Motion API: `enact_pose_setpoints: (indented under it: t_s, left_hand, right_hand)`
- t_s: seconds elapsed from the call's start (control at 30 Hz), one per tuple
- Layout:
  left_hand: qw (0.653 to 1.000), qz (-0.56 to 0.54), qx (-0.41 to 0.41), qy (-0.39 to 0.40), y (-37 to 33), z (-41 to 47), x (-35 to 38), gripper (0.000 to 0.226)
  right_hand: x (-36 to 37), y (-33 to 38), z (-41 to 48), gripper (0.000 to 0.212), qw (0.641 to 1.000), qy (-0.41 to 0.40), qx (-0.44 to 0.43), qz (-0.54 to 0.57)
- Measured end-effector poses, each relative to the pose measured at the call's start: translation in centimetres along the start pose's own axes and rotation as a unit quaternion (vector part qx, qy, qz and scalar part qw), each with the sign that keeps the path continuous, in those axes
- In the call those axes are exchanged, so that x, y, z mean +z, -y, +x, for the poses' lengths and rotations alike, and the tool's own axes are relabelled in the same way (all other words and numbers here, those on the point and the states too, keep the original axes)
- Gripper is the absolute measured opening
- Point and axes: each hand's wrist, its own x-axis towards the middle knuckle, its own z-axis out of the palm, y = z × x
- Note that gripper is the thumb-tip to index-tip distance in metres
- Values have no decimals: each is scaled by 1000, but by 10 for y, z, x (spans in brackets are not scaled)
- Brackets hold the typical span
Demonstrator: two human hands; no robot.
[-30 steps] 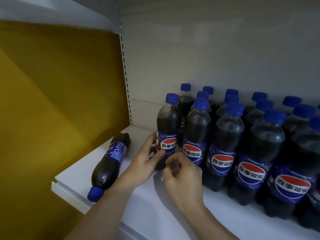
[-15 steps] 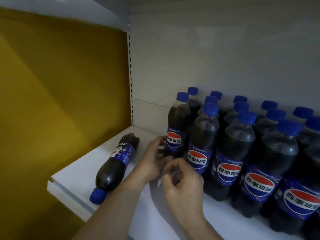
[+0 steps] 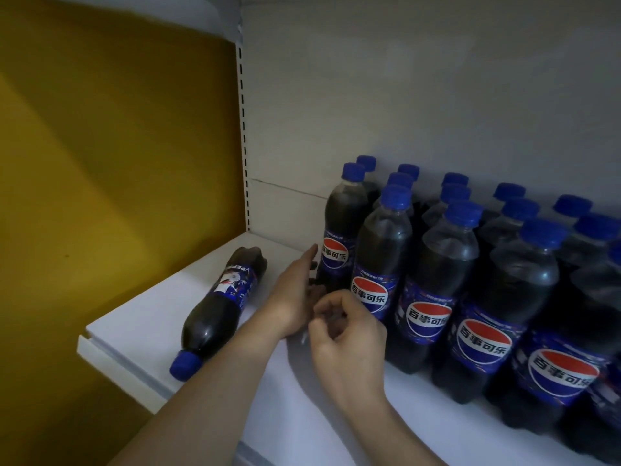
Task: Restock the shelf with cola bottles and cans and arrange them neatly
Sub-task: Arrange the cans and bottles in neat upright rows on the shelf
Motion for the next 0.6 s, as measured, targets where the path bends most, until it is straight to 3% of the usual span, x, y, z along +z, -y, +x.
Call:
enact_pose_setpoints:
  t_s: [0.07,0.13,0.17,0.2,0.27,0.33,0.43,0.53,0.6]
  left_hand:
    - [983,148,63,-86,-9,-15,-14,61]
    - [935,269,147,-180,-18,-37,-36,50]
    - [914,323,141,-202,-18,-45,-49,49]
    - [902,376,85,-197,-16,-52,-61,53]
    - [889,426,-118,-116,-10,-66,-77,73]
    - [891,406,-195,-58,-5,-79,-81,81]
    - [897,414,-135,-79,-9,-91,-92,82]
    - [860,503,-45,-72,-25,-101,-113,93]
    - [820,571,32,-34,-40,-110,-119,83]
  right_hand:
    - [-1,-1,0,25,1000,0,-3,6]
    - [0,0,0,22,1000,-6,-2,8]
    - [1,0,0,21,1000,-4,-1,7]
    - [1,1,0,21,1000,3,1,8]
    - [1,1,-1,22,1000,27,-2,7]
    - [1,1,-2,22,999,46,-14,-2]
    - [3,2,-4,32,996,77,-24,-28]
    - [2,3,-3,70,986,120,-81,-81]
    - [5,2,-3,87,975,154,-111,-117]
